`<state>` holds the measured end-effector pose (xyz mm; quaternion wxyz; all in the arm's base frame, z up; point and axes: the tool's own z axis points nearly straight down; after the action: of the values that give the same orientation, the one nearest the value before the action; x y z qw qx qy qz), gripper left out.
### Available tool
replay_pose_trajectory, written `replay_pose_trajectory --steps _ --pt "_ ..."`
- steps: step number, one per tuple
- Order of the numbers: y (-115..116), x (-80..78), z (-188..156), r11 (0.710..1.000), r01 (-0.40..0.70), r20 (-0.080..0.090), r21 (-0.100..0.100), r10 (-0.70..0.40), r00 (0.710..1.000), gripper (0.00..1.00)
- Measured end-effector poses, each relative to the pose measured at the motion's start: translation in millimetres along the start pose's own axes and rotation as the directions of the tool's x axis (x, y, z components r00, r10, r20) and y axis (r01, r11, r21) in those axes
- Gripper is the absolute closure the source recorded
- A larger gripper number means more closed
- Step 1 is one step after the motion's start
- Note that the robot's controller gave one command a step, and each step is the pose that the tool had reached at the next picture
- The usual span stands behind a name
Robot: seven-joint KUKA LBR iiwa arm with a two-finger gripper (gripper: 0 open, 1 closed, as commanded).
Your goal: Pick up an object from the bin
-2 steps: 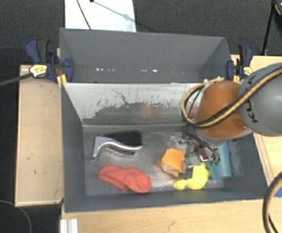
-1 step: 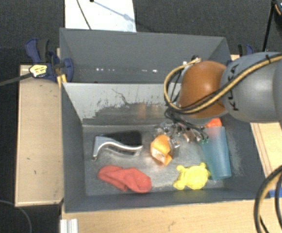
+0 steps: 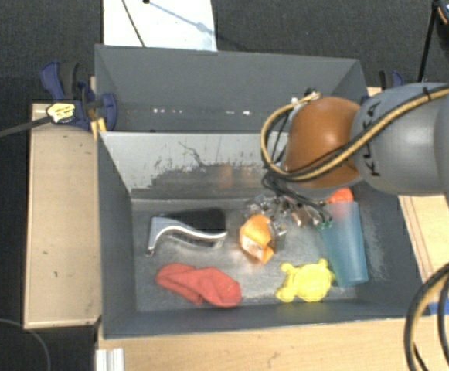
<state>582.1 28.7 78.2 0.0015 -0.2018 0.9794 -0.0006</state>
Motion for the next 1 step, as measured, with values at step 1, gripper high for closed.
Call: replay_pose_trajectory --steps 1 --pt "2.7 19.0 -45.4 1.0 0.003 -0.006 -0.004 -0.003 1.0 1.0"
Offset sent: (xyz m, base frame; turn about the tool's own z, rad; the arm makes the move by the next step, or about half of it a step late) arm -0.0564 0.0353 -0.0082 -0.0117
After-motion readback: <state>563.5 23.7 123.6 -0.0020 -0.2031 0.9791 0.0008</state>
